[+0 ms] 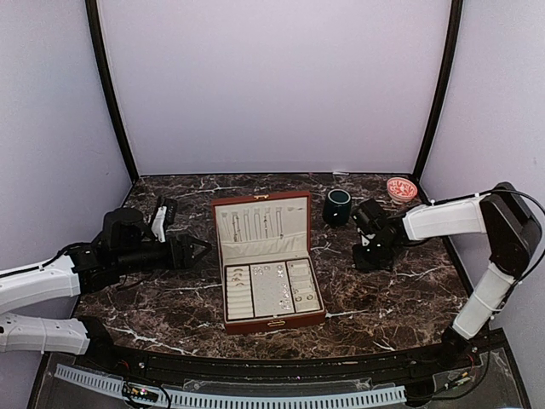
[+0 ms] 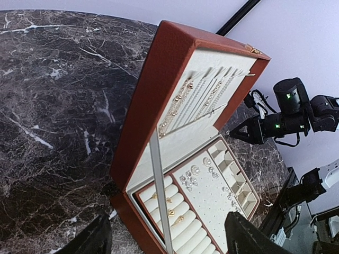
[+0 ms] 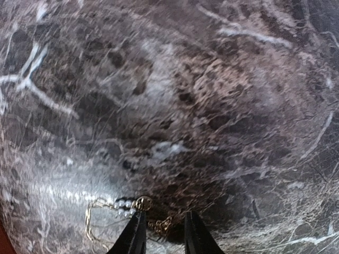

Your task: Organize the mixed jewelry

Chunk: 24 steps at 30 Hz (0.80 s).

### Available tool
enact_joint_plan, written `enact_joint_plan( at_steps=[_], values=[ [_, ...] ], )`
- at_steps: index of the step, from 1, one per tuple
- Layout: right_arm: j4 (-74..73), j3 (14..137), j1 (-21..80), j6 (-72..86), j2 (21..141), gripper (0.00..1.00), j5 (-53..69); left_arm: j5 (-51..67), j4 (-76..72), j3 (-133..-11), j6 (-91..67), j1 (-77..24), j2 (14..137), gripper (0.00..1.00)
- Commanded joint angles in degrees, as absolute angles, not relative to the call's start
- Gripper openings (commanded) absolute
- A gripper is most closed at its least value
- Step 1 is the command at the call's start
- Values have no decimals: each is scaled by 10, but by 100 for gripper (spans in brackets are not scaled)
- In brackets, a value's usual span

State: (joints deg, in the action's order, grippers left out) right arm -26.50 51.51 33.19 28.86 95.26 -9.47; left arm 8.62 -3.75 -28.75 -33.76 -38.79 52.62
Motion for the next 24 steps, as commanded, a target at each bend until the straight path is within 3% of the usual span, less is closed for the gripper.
enact_joint_plan(
  at_steps=[1,11,18,24],
  values=[
    [-244,507,328,284,981,24,-102,79,-42,-279,-342,-384,517,76],
    [-230,470,328,307,959,0,-65,83,-40,-282,-330,-382,510,75],
    [-220,455,328,290,899,0,-30,84,-88,-274,-256,-383,493,76],
    [-204,434,328,257,825,0,82,100,-134,-290,-167,-383,497,75]
  ],
)
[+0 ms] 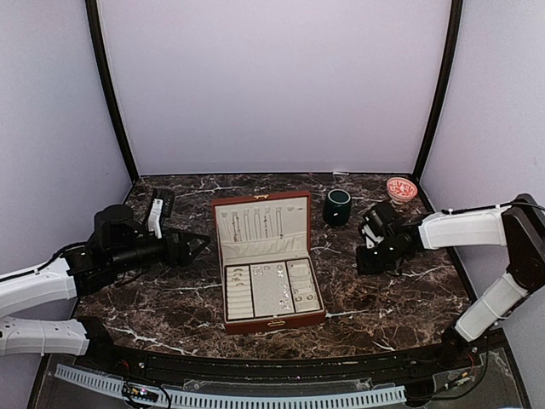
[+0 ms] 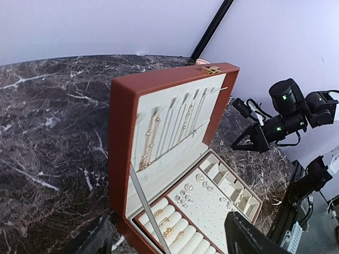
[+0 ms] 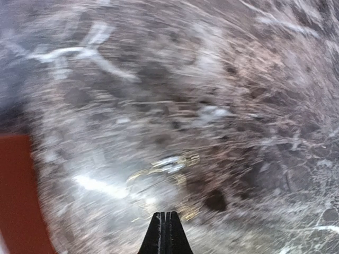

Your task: Organize the mixed jewelry

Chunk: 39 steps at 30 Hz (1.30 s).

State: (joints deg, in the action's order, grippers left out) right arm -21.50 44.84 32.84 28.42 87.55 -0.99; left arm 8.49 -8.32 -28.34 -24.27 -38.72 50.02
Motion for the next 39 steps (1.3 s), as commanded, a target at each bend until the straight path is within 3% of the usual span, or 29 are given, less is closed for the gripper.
enact_joint_plan(
  at_steps=[1,6,13,17,19,22,28,39],
  values=[
    [-198,428,329,252,812,0,110,103,-144,-289,-160,-384,500,75],
    [-165,399,329,246,744,0,232,113,-242,-268,-156,-401,527,73],
    [-138,389,330,268,668,0,306,105,-338,-289,-154,-470,638,71],
    [-181,397,330,275,656,0,185,111,-380,-315,-161,-497,698,71],
    [-241,418,330,283,688,0,65,114,-394,-322,-178,-500,717,71],
    [-294,433,330,284,754,3,-19,115,-406,-323,-194,-501,728,71],
    [-297,457,331,270,816,22,-69,95,-380,-319,-211,-501,715,71],
    [-270,487,336,233,888,30,-61,68,-375,-310,-216,-500,699,72]
  ],
)
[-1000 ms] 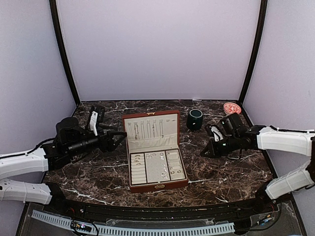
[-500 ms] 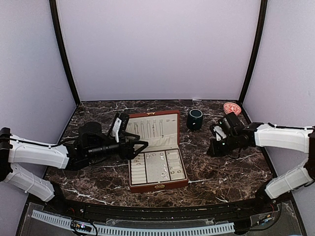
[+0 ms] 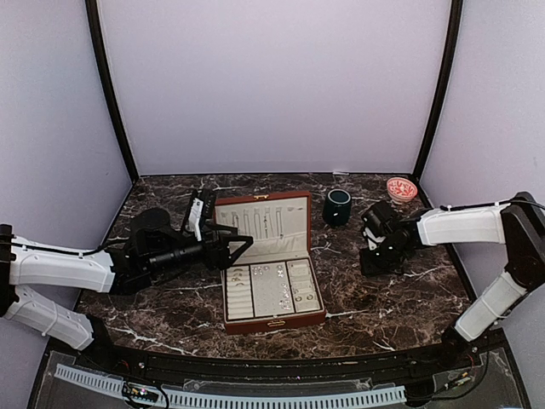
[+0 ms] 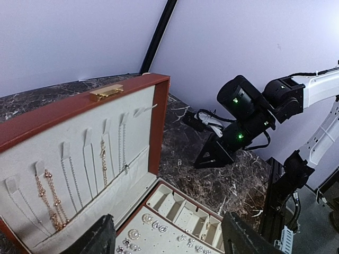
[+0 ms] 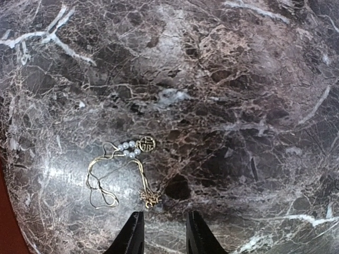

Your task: Organize the mixed jewelry

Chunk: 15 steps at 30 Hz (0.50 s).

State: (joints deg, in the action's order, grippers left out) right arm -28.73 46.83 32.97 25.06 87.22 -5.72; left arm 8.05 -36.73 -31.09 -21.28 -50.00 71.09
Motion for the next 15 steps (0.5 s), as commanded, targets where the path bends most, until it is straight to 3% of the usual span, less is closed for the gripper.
enact_joint_plan(
  at_steps=[1,8,15],
  values=[
    [-270,490,338,231,893,30,-63,68,-374,-311,-215,-500,700,71],
    [-258,500,351,219,934,31,-62,69,-372,-315,-217,-500,702,72],
    [-274,490,358,238,949,22,-64,64,-366,-314,-216,-500,696,72]
  ],
)
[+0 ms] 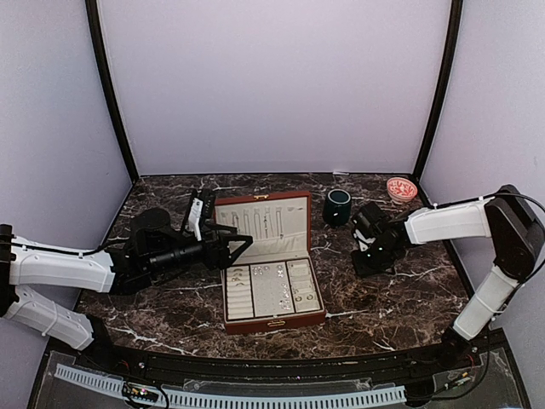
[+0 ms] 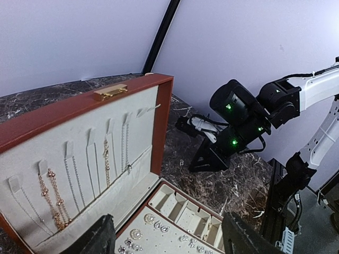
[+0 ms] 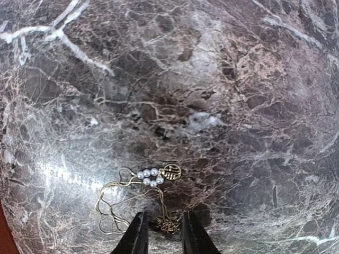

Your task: Organize the mixed jewelry

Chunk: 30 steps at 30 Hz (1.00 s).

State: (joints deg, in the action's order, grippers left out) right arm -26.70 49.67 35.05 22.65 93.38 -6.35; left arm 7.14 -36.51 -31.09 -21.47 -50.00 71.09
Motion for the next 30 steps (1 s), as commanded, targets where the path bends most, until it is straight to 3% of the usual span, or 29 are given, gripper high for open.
enact_joint_plan(
  at_steps=[1,8,30],
  values=[
    [-275,487,358,244,948,21,-61,62,-366,-314,-216,-500,695,72],
    [-274,458,377,270,945,0,-43,64,-362,-319,-206,-500,703,72],
    [-294,454,368,252,762,0,274,116,-404,-375,-148,-521,803,71]
  ],
)
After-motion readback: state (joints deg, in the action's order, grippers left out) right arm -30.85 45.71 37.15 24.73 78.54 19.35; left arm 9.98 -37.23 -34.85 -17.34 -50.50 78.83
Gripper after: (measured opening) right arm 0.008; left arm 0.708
